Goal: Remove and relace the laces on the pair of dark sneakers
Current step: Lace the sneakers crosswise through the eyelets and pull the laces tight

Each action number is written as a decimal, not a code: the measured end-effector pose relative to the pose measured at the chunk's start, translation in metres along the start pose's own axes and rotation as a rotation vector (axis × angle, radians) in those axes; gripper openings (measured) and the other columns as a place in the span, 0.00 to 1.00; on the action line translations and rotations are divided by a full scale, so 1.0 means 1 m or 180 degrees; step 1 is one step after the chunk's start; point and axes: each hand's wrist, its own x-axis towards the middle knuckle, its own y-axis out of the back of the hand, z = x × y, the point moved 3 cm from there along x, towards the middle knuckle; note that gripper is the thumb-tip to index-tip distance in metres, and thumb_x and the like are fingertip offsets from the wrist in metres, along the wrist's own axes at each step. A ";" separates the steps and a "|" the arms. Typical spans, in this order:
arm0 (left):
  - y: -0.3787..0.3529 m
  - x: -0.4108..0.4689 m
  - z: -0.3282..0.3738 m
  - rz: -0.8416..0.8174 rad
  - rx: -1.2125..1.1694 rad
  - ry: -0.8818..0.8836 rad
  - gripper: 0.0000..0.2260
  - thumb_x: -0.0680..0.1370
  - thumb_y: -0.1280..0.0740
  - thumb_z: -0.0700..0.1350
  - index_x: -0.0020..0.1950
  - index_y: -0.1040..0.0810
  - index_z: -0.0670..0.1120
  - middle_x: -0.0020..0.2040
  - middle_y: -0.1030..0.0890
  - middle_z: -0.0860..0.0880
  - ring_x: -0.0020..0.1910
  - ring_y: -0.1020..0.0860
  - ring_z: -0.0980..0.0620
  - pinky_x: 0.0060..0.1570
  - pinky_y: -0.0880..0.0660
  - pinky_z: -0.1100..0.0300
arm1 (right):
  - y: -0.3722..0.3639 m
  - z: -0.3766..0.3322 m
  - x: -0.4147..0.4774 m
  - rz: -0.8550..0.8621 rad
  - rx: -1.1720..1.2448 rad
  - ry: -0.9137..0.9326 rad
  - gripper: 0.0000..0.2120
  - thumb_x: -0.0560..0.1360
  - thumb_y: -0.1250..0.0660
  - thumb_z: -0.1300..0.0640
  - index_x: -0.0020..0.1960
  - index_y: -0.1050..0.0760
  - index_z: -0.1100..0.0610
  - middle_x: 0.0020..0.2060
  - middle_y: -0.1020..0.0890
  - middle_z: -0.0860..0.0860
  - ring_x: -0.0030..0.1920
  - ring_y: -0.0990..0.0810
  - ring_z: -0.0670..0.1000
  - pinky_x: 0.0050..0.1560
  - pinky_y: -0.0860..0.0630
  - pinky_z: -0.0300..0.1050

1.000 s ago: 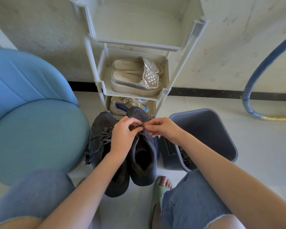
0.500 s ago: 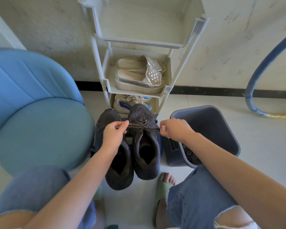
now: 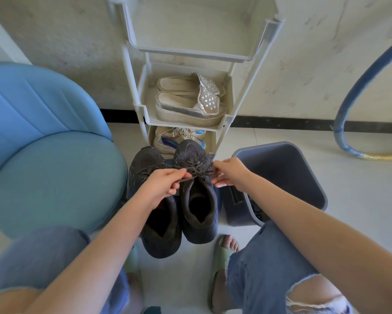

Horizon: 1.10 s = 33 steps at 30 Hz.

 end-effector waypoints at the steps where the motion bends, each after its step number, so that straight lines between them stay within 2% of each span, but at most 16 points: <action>1: 0.003 0.000 0.001 0.0162 -0.0197 -0.0008 0.10 0.81 0.39 0.42 0.43 0.23 0.40 0.33 0.31 0.48 0.29 0.34 0.57 0.20 0.38 0.71 | 0.001 0.002 0.001 -0.0021 -0.0509 0.0085 0.08 0.77 0.37 0.62 0.41 0.27 0.65 0.33 0.20 0.59 0.24 0.22 0.52 0.33 0.20 0.45; 4: 0.007 0.002 -0.001 0.0412 -0.1184 0.0188 0.11 0.82 0.42 0.40 0.41 0.28 0.41 0.35 0.31 0.47 0.32 0.33 0.55 0.19 0.37 0.71 | 0.008 0.000 0.000 0.0224 -0.3292 0.0855 0.07 0.77 0.37 0.58 0.49 0.27 0.63 0.44 0.18 0.60 0.39 0.18 0.57 0.42 0.25 0.47; 6: 0.007 -0.001 -0.002 0.0445 -0.1483 0.0305 0.12 0.83 0.43 0.40 0.41 0.29 0.41 0.36 0.30 0.47 0.32 0.32 0.55 0.19 0.37 0.71 | 0.008 -0.004 -0.002 0.0509 -0.4545 0.1429 0.09 0.78 0.40 0.62 0.58 0.30 0.62 0.51 0.20 0.59 0.49 0.19 0.59 0.42 0.30 0.46; 7: 0.007 -0.003 -0.001 0.0441 -0.1550 0.0320 0.12 0.83 0.44 0.40 0.40 0.29 0.41 0.37 0.28 0.47 0.33 0.30 0.55 0.19 0.37 0.71 | 0.008 -0.005 -0.001 0.0649 -0.4773 0.1608 0.10 0.78 0.40 0.64 0.59 0.30 0.62 0.52 0.21 0.58 0.49 0.19 0.59 0.41 0.30 0.46; 8: 0.007 -0.004 -0.001 0.0424 -0.1633 0.0323 0.13 0.83 0.45 0.40 0.39 0.30 0.42 0.38 0.27 0.47 0.35 0.28 0.54 0.19 0.37 0.71 | 0.010 -0.003 0.003 0.0783 -0.4811 0.1643 0.10 0.78 0.40 0.64 0.59 0.30 0.61 0.51 0.21 0.57 0.48 0.19 0.58 0.41 0.29 0.45; 9: 0.007 -0.006 0.000 0.0401 -0.1730 0.0330 0.13 0.83 0.45 0.41 0.39 0.30 0.42 0.39 0.25 0.46 0.37 0.25 0.53 0.19 0.36 0.70 | 0.013 -0.001 0.005 0.0907 -0.4343 0.1472 0.08 0.78 0.39 0.63 0.58 0.29 0.61 0.49 0.20 0.57 0.46 0.19 0.57 0.42 0.27 0.45; 10: 0.008 -0.007 0.001 0.0384 -0.1798 0.0334 0.14 0.83 0.45 0.41 0.39 0.31 0.42 0.39 0.24 0.46 0.37 0.23 0.52 0.20 0.35 0.69 | 0.017 0.001 0.007 0.0929 -0.3476 0.1148 0.06 0.78 0.38 0.62 0.55 0.28 0.61 0.46 0.19 0.57 0.43 0.19 0.56 0.42 0.23 0.45; 12: 0.009 -0.007 0.003 0.0354 -0.1772 0.0351 0.13 0.82 0.42 0.44 0.38 0.31 0.43 0.35 0.25 0.47 0.32 0.24 0.53 0.20 0.35 0.69 | 0.021 0.009 0.011 0.0396 -0.1061 0.0321 0.05 0.78 0.36 0.61 0.52 0.26 0.63 0.38 0.19 0.58 0.33 0.20 0.54 0.40 0.18 0.49; 13: 0.009 -0.007 0.003 0.0321 -0.1720 0.0384 0.14 0.82 0.40 0.46 0.37 0.31 0.44 0.31 0.27 0.48 0.30 0.27 0.53 0.20 0.35 0.69 | 0.022 0.010 0.010 0.0166 -0.0138 0.0048 0.06 0.78 0.35 0.61 0.51 0.25 0.64 0.36 0.20 0.59 0.30 0.21 0.53 0.37 0.18 0.48; 14: 0.009 -0.006 0.003 0.0285 -0.1655 0.0412 0.14 0.81 0.38 0.48 0.37 0.31 0.44 0.28 0.29 0.49 0.30 0.31 0.54 0.20 0.35 0.69 | 0.024 0.011 0.010 0.0016 0.0311 -0.0101 0.07 0.78 0.35 0.61 0.52 0.25 0.65 0.35 0.19 0.58 0.28 0.22 0.51 0.32 0.20 0.45; 16: 0.009 -0.005 0.001 0.0292 -0.1545 0.0436 0.13 0.81 0.38 0.48 0.37 0.31 0.44 0.23 0.32 0.52 0.27 0.35 0.56 0.20 0.36 0.69 | 0.027 0.016 0.010 -0.0098 -0.0125 -0.0080 0.09 0.77 0.34 0.60 0.50 0.23 0.66 0.34 0.19 0.57 0.26 0.23 0.49 0.26 0.27 0.38; 18: 0.011 -0.004 0.001 0.0396 -0.1419 0.0381 0.14 0.82 0.40 0.47 0.38 0.32 0.44 0.20 0.34 0.53 0.22 0.36 0.57 0.19 0.38 0.69 | 0.029 0.018 0.007 -0.0074 -0.1395 0.0172 0.10 0.77 0.32 0.58 0.43 0.22 0.66 0.31 0.19 0.55 0.25 0.24 0.47 0.26 0.29 0.35; 20: 0.014 -0.005 0.001 0.0506 -0.1268 0.0305 0.14 0.82 0.42 0.46 0.38 0.33 0.44 0.19 0.35 0.54 0.21 0.36 0.58 0.18 0.39 0.69 | 0.029 0.019 0.008 0.0052 -0.2381 0.0343 0.12 0.77 0.33 0.57 0.37 0.23 0.62 0.31 0.19 0.55 0.26 0.24 0.48 0.30 0.26 0.37; 23: 0.016 -0.006 0.000 0.0588 -0.1228 0.0266 0.14 0.83 0.43 0.45 0.37 0.34 0.44 0.18 0.35 0.54 0.20 0.36 0.58 0.18 0.39 0.69 | 0.026 0.011 0.007 0.0471 -0.3216 0.0715 0.10 0.77 0.34 0.58 0.39 0.24 0.62 0.36 0.18 0.57 0.34 0.20 0.55 0.38 0.26 0.43; 26: 0.015 -0.004 0.001 0.0647 -0.1081 0.0232 0.14 0.83 0.43 0.44 0.37 0.34 0.44 0.18 0.35 0.54 0.20 0.36 0.58 0.17 0.38 0.69 | 0.026 0.008 0.004 0.0681 -0.3358 0.0865 0.08 0.78 0.36 0.59 0.41 0.28 0.59 0.36 0.22 0.55 0.34 0.23 0.53 0.36 0.30 0.42; 33: 0.012 0.001 -0.004 0.0801 -0.0839 0.0160 0.13 0.82 0.42 0.43 0.37 0.32 0.44 0.19 0.33 0.54 0.19 0.35 0.58 0.19 0.34 0.69 | 0.034 0.014 0.010 0.0886 -0.3194 0.0653 0.04 0.79 0.36 0.61 0.49 0.25 0.62 0.38 0.22 0.55 0.37 0.22 0.53 0.34 0.31 0.40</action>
